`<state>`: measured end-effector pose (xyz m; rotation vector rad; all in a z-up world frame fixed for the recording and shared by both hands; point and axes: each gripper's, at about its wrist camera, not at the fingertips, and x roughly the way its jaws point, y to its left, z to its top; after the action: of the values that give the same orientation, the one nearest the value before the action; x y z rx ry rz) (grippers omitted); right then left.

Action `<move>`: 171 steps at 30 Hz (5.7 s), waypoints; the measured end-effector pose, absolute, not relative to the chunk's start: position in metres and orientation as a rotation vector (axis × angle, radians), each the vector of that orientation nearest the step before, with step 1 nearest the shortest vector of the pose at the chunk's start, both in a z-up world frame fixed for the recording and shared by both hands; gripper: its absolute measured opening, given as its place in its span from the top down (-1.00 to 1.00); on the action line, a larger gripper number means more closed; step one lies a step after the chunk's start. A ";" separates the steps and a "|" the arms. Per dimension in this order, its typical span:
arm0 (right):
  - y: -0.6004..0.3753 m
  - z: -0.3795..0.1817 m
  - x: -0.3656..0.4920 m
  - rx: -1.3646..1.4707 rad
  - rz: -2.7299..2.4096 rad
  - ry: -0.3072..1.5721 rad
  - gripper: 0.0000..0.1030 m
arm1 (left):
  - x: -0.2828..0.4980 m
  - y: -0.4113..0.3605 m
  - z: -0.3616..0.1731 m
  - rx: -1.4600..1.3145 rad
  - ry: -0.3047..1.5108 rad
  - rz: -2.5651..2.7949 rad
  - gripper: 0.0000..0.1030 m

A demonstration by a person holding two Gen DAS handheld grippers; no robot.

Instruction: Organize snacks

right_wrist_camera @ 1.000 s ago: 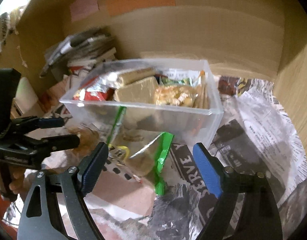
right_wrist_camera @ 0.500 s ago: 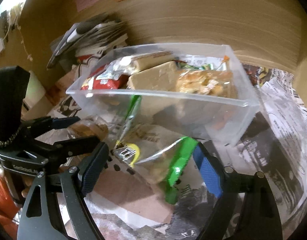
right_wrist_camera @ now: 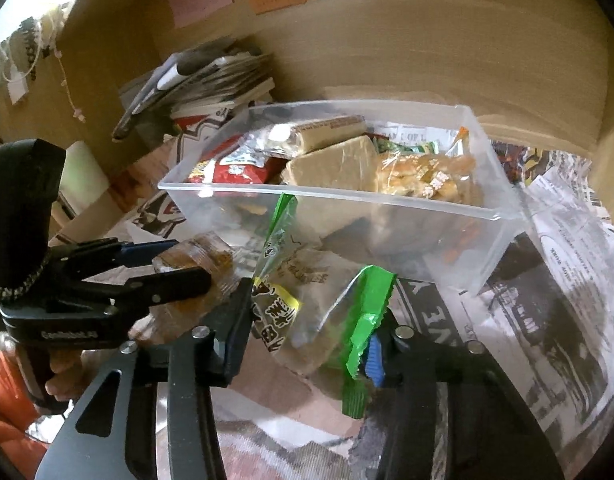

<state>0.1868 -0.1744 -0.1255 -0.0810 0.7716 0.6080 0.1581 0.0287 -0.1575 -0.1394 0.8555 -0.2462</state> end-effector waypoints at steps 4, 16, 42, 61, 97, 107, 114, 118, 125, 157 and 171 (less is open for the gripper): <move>-0.180 -0.116 0.178 -0.074 0.604 0.736 0.18 | 0.147 0.027 -0.150 -0.126 0.838 -0.230 0.05; -0.188 -0.101 0.167 -0.044 0.598 0.681 0.18 | 0.138 0.023 -0.134 -0.120 0.836 -0.230 -0.35; -0.223 -0.099 0.169 0.013 0.547 0.669 0.17 | 0.179 -0.020 -0.166 0.019 0.840 -0.151 -0.25; -0.206 -0.049 0.185 0.009 0.559 0.524 0.17 | 0.154 0.031 -0.074 -0.112 0.687 -0.173 -0.06; -0.186 -0.068 0.277 -0.026 0.471 0.610 -0.25 | 0.263 0.005 -0.079 -0.055 0.707 -0.219 -0.31; -0.200 -0.047 0.239 -0.021 0.441 0.540 -0.39 | 0.218 0.014 -0.055 -0.078 0.624 -0.207 -0.48; -0.202 -0.006 0.183 -0.021 0.449 0.396 -0.39 | 0.168 0.020 -0.019 -0.086 0.489 -0.166 -0.48; -0.203 0.014 0.153 -0.001 0.457 0.317 -0.39 | 0.135 0.021 0.002 -0.067 0.396 -0.121 -0.48; -0.206 0.032 0.116 0.024 0.467 0.237 -0.54 | 0.090 0.017 0.025 -0.040 0.291 -0.078 -0.59; -0.201 0.036 0.071 -0.021 0.407 0.158 -1.00 | 0.049 0.018 0.035 -0.042 0.221 -0.048 -1.00; -0.204 0.036 0.073 -0.015 0.405 0.162 -1.00 | 0.051 0.016 0.034 -0.036 0.225 -0.060 -1.00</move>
<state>0.0728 -0.2038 0.0359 -0.0149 0.1617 0.4054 0.0507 0.0158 0.0337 -0.0361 0.2248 -0.0597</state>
